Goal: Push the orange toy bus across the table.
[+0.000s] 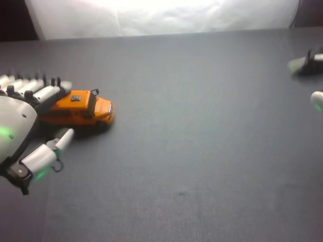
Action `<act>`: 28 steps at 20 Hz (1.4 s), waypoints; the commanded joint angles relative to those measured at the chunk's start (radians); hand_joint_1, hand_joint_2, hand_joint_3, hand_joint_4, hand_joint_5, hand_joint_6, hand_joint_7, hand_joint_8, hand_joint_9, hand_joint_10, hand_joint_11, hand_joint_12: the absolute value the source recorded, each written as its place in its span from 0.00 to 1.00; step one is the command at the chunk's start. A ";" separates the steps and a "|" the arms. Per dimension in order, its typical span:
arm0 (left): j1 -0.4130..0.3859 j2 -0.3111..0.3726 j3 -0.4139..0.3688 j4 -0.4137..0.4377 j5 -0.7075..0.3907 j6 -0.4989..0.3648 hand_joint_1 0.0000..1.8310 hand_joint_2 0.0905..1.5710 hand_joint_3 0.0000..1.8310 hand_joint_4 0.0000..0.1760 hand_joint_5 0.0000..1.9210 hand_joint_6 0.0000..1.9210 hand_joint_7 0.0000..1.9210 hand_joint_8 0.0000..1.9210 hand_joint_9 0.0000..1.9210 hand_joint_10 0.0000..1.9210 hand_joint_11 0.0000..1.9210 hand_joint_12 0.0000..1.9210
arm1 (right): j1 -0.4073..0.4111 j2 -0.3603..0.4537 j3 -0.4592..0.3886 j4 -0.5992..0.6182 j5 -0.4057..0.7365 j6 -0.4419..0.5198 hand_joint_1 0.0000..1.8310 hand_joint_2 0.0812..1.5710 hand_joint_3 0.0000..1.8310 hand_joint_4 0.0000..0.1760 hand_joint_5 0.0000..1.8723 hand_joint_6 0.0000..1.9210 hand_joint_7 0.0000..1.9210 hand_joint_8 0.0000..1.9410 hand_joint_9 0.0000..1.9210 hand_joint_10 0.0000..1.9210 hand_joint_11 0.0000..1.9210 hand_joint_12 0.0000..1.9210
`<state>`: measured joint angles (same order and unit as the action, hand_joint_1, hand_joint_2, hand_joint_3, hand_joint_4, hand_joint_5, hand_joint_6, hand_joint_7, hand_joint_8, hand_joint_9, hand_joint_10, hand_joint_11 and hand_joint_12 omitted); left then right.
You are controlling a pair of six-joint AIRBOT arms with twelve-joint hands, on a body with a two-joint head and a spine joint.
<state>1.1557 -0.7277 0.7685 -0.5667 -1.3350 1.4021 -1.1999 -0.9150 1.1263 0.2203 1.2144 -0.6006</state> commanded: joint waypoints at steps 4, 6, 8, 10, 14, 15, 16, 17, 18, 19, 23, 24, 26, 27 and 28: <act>-0.009 -0.006 0.019 0.039 -0.113 -0.032 0.22 0.89 0.01 0.11 0.19 0.00 0.07 0.00 0.07 0.00 0.00 0.23 | 0.005 0.001 0.012 0.013 0.125 0.008 0.26 0.89 0.00 0.11 0.15 0.00 0.10 0.00 0.07 0.00 0.01 0.18; -0.009 -0.005 0.029 0.028 -0.080 -0.028 0.21 0.89 0.01 0.12 0.19 0.00 0.07 0.00 0.07 0.00 0.00 0.23 | 0.005 0.000 0.011 0.011 0.125 0.009 0.26 0.89 0.00 0.12 0.15 0.00 0.10 0.00 0.07 0.00 0.00 0.18; -0.009 -0.002 0.048 -0.049 -0.008 0.053 0.05 0.92 0.01 0.32 0.15 0.00 0.07 0.00 0.07 0.00 0.00 0.03 | 0.002 -0.001 0.012 0.010 0.121 0.011 0.25 0.89 0.00 0.02 0.15 0.00 0.10 0.00 0.07 0.00 0.00 0.18; -0.009 -0.005 0.076 -0.101 0.046 0.074 0.00 0.79 0.00 0.03 0.05 0.00 0.04 0.00 0.03 0.00 0.00 0.02 | 0.003 -0.005 0.014 0.008 0.115 0.011 0.22 0.90 0.00 0.07 0.14 0.00 0.10 0.00 0.06 0.00 0.00 0.18; -0.013 -0.020 0.133 -0.178 0.123 0.086 0.00 0.81 0.00 0.00 0.00 0.00 0.00 0.00 0.00 0.00 0.00 0.00 | 0.003 -0.010 0.016 0.002 0.107 0.013 0.25 0.90 0.00 0.00 0.16 0.00 0.11 0.00 0.07 0.00 0.01 0.18; -0.013 -0.020 0.139 -0.195 0.129 0.093 0.00 0.81 0.00 0.00 0.00 0.00 0.00 0.00 0.00 0.00 0.00 0.00 | 0.003 -0.011 0.016 0.001 0.106 0.014 0.25 0.90 0.00 0.00 0.16 0.00 0.11 0.00 0.07 0.00 0.01 0.18; -0.012 -0.018 0.143 -0.218 0.134 0.111 0.00 0.82 0.00 0.00 0.00 0.00 0.00 0.00 0.00 0.00 0.00 0.00 | 0.003 -0.012 0.016 0.001 0.104 0.017 0.27 0.90 0.00 0.00 0.16 0.00 0.11 0.00 0.08 0.00 0.01 0.18; -0.012 -0.014 0.144 -0.235 0.138 0.138 0.00 0.83 0.00 0.00 0.00 0.00 0.00 0.00 0.00 0.00 0.00 0.00 | 0.003 -0.013 0.016 0.001 0.102 0.018 0.27 0.90 0.00 0.00 0.16 0.00 0.11 0.00 0.08 0.00 0.01 0.18; -0.013 -0.010 0.145 -0.250 0.142 0.158 0.00 0.81 0.00 0.00 0.00 0.00 0.00 0.00 0.00 0.00 0.00 0.00 | 0.003 -0.014 0.016 0.001 0.099 0.018 0.27 0.90 0.00 0.00 0.17 0.00 0.11 0.00 0.07 0.00 0.01 0.18; -0.012 -0.006 0.147 -0.261 0.147 0.162 0.00 0.81 0.00 0.01 0.00 0.00 0.00 0.00 0.00 0.00 0.00 0.00 | 0.003 -0.015 0.016 0.001 0.096 0.018 0.27 0.90 0.00 0.00 0.17 0.00 0.11 0.00 0.07 0.00 0.02 0.18; -0.009 0.001 0.157 -0.315 0.134 0.162 0.00 0.83 0.00 0.09 0.00 0.00 0.00 0.00 0.00 0.00 0.00 0.00 | 0.001 -0.019 0.015 0.001 0.094 0.021 0.26 0.90 0.00 0.00 0.17 0.00 0.11 0.00 0.08 0.00 0.02 0.19; -0.007 0.003 0.159 -0.326 0.132 0.162 0.00 0.82 0.00 0.04 0.00 0.00 0.00 0.00 0.00 0.00 0.00 0.00 | -0.001 -0.019 0.015 0.001 0.094 0.023 0.26 0.90 0.00 0.00 0.17 0.00 0.12 0.00 0.08 0.00 0.02 0.19; -0.005 0.006 0.164 -0.349 0.127 0.162 0.00 0.79 0.00 0.00 0.00 0.00 0.00 0.00 0.00 0.00 0.00 0.00 | -0.002 -0.020 0.015 0.001 0.094 0.025 0.26 0.90 0.00 0.00 0.16 0.00 0.12 0.00 0.08 0.00 0.02 0.18; -0.004 0.007 0.167 -0.360 0.125 0.163 0.00 0.77 0.00 0.17 0.00 0.00 0.00 0.00 0.00 0.00 0.00 0.00 | -0.003 -0.020 0.015 0.001 0.094 0.026 0.26 0.90 0.00 0.00 0.17 0.00 0.11 0.00 0.07 0.00 0.01 0.18; -0.002 0.009 0.170 -0.371 0.126 0.164 0.00 0.79 0.00 0.13 0.00 0.00 0.00 0.00 0.00 0.00 0.00 0.00 | -0.004 -0.020 0.015 0.001 0.094 0.027 0.27 0.90 0.00 0.00 0.17 0.00 0.11 0.00 0.07 0.00 0.01 0.18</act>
<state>1.1599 -0.7303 0.9352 -0.9596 -1.0920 1.5631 -1.2072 -0.9333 1.1370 0.2073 1.1835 -0.5808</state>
